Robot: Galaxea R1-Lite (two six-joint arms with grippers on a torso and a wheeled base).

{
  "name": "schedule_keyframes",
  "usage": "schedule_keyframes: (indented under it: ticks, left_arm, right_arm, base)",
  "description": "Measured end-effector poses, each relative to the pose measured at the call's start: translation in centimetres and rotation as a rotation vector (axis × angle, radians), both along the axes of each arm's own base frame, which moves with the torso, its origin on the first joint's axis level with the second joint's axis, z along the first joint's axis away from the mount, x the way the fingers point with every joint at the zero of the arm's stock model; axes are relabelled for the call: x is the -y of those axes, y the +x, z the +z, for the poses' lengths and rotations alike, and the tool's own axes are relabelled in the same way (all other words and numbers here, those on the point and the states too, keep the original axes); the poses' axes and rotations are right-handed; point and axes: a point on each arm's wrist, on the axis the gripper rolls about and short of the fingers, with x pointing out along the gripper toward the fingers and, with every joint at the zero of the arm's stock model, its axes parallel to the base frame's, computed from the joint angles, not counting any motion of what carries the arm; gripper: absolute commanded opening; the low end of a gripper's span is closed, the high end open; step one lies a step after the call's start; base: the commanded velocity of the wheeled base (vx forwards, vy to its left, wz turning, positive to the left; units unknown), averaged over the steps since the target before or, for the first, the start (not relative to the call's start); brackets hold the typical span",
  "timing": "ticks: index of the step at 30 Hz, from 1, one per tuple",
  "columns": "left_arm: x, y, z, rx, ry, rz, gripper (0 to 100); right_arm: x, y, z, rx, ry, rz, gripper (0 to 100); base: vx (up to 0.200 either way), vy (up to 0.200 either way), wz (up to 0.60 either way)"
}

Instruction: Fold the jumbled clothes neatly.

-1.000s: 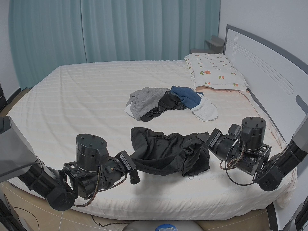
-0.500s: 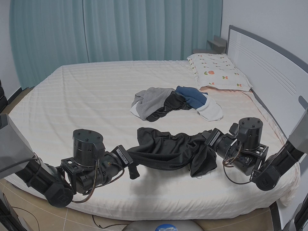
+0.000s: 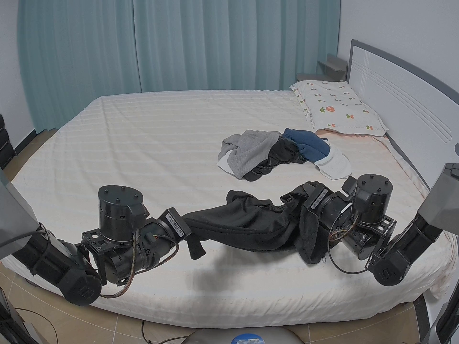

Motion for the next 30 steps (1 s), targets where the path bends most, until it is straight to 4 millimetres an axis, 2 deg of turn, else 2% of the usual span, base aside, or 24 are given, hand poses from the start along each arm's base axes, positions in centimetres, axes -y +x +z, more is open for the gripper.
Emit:
schedule_keyframes:
  ticks: [7,30]
  left_arm:
    - [-0.9,0.6,0.1,0.015,0.023,0.027,0]
    - [-1.1,0.5,0.0,0.009,0.023,0.033,0]
  right_arm:
    - [0.3,0.5,-0.1,0.004,0.013,-0.009,0]
    - [0.9,0.5,0.8,0.003,0.111,0.03,0]
  base:
    - [0.0,0.2,0.0]
    - [0.0,0.2,0.0]
